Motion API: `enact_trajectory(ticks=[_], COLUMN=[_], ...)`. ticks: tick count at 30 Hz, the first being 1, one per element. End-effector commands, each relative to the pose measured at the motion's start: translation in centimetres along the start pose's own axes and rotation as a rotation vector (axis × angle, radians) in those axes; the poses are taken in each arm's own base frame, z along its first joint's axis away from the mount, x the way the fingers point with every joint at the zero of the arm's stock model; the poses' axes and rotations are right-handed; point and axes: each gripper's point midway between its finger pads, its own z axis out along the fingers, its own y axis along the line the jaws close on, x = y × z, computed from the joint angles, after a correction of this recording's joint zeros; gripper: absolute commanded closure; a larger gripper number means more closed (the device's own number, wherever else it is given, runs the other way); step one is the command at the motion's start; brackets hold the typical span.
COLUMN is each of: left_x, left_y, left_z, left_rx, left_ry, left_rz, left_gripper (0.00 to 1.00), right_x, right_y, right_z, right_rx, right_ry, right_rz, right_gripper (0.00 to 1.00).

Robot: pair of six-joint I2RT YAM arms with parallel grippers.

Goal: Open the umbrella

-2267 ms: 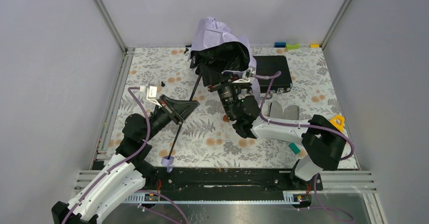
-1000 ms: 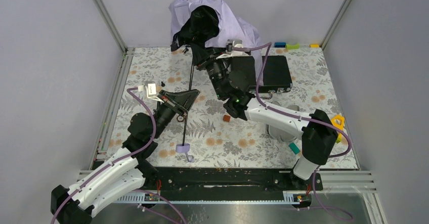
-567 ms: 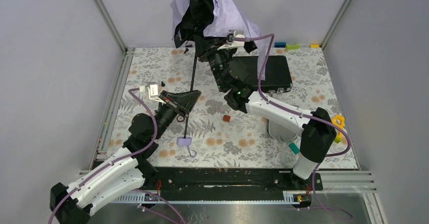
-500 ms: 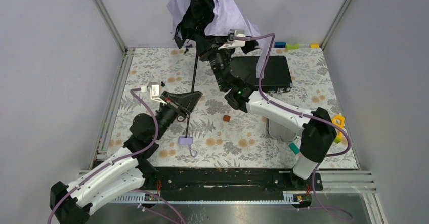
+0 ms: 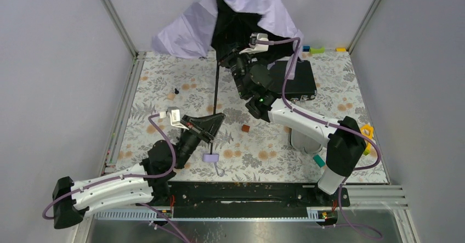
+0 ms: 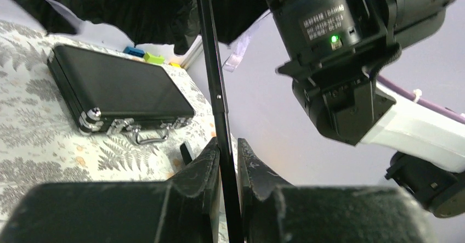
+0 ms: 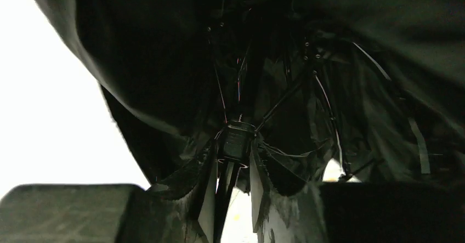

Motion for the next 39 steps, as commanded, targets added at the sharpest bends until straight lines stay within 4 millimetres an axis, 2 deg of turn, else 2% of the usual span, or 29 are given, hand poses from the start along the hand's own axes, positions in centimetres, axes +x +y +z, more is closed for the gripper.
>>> enact_trajectory(ticks=[1, 6, 13, 16, 20, 25, 31, 34, 39], left_x=[6.6, 8.2, 9.2, 9.2, 7.7, 5.8, 6.4, 6.4, 5.6], left_y=[-6.3, -7.5, -7.4, -7.1, -6.1, -4.6, -3.3, -2.8, -2.3], left_z=[-4.7, -5.8, -6.5, -6.5, -5.7, -4.5, -4.0, -4.0, -4.0], left_rx=[0.342, 0.374, 0.361, 0.341, 0.262, 0.147, 0.058, 0.031, 0.011], left_ry=[0.244, 0.266, 0.276, 0.262, 0.186, 0.082, 0.064, 0.052, 0.018], left_rz=[0.005, 0.010, -0.022, -0.052, -0.117, -0.193, -0.283, -0.319, -0.339], left_gripper=[1.00, 1.00, 1.00, 1.00, 1.00, 1.00, 1.00, 1.00, 1.00], right_x=[-15.6, -15.8, -16.0, -15.3, -12.0, -6.2, -0.9, 0.2, 0.4], right_y=[-10.8, -11.0, -11.2, -11.1, -10.7, -9.5, -8.7, -8.6, -7.7], right_z=[1.7, 1.6, 1.6, 1.6, 0.6, -2.2, -5.6, -6.8, -9.0], right_rx=[0.345, 0.365, 0.381, 0.358, 0.264, 0.105, 0.032, 0.007, -0.050], right_ry=[-0.455, -0.458, -0.460, -0.434, -0.316, -0.125, 0.042, 0.091, 0.147], right_rz=[-0.020, -0.061, -0.101, -0.103, -0.056, 0.061, 0.140, 0.160, 0.197], right_gripper=[1.00, 1.00, 1.00, 0.99, 0.87, 0.72, 0.61, 0.51, 0.30])
